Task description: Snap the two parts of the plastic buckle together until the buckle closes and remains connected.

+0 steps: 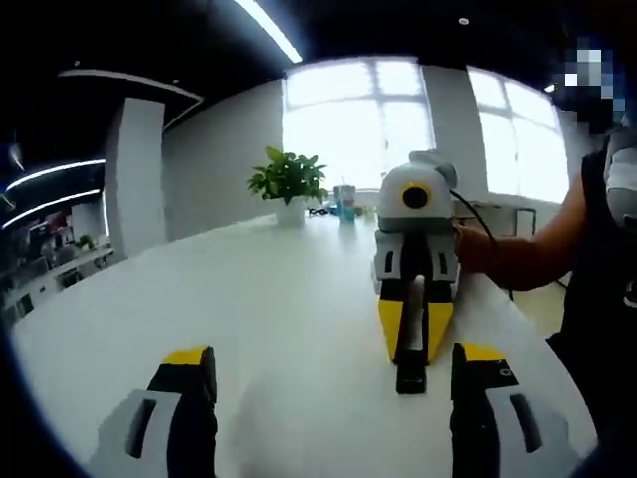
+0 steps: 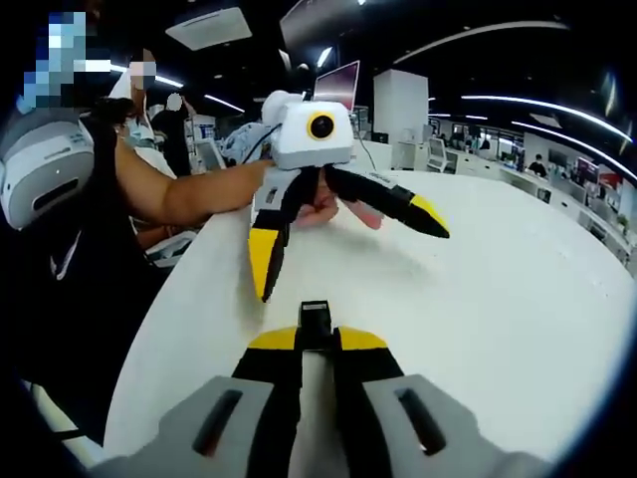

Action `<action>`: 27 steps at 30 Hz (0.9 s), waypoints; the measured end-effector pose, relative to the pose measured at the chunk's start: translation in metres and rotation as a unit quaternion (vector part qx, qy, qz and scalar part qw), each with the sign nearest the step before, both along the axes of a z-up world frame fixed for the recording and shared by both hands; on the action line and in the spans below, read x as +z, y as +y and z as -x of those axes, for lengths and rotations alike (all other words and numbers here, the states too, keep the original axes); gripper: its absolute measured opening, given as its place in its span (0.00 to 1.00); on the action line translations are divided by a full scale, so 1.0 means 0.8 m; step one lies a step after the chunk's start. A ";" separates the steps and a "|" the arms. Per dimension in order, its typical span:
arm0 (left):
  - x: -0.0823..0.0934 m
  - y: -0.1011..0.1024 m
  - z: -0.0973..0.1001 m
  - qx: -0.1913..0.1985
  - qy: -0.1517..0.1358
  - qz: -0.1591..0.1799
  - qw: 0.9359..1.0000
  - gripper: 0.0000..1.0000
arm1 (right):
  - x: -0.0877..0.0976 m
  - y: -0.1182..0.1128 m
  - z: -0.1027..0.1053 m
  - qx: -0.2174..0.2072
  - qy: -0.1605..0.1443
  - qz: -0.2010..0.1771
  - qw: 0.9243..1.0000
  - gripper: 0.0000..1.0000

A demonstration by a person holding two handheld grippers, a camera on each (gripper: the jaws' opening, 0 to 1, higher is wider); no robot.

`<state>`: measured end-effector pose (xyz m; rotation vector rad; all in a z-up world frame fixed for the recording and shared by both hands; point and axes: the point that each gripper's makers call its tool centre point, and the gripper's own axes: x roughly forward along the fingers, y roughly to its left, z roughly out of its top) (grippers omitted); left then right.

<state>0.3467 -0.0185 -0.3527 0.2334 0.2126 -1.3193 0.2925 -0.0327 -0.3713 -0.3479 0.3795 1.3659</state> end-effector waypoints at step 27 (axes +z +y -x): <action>0.010 0.023 -0.025 0.053 0.008 0.013 0.999 0.82 | 0.060 -0.012 -0.033 -0.066 -0.041 -0.097 0.992 0.09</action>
